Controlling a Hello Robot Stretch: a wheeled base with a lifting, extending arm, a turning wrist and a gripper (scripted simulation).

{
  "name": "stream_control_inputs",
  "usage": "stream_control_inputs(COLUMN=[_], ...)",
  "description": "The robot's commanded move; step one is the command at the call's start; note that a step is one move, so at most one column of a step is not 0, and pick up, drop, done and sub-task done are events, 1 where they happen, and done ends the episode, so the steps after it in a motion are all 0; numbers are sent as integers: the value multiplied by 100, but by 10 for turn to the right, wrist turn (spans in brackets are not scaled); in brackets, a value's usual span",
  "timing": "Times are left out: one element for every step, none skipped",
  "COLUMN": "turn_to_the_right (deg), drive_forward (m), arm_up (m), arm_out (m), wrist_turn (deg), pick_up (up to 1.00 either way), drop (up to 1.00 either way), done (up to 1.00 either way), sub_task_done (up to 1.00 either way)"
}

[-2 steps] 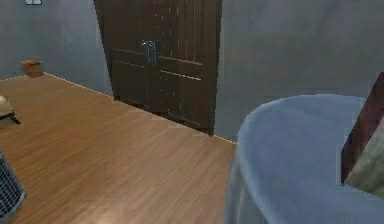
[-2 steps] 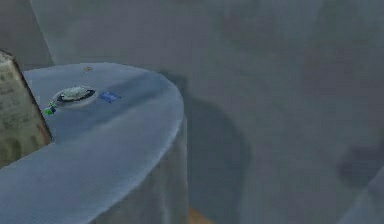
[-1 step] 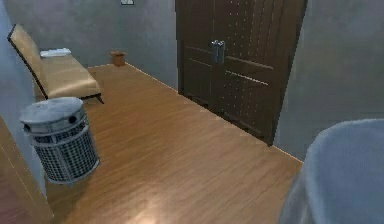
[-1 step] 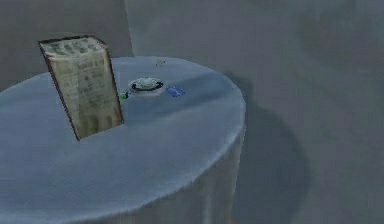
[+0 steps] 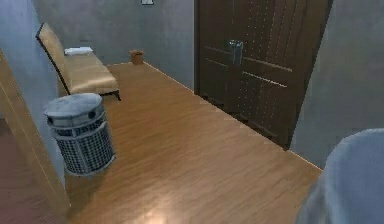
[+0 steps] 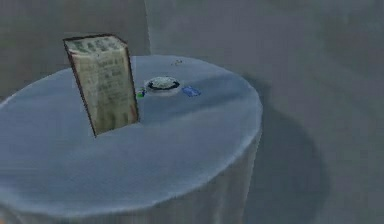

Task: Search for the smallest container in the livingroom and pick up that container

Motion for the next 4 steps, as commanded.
stream_control_inputs(turn_to_the_right=[0,180,30,450], drive_forward=[40,0,0,0], arm_up=[0,0,0,0], arm_out=[0,0,0,0], wrist_turn=[0,0,0,0], pick_up=[0,0,0,0], drop=[0,0,0,0], done=[0,0,0,0], sub_task_done=[0,0,0,0])
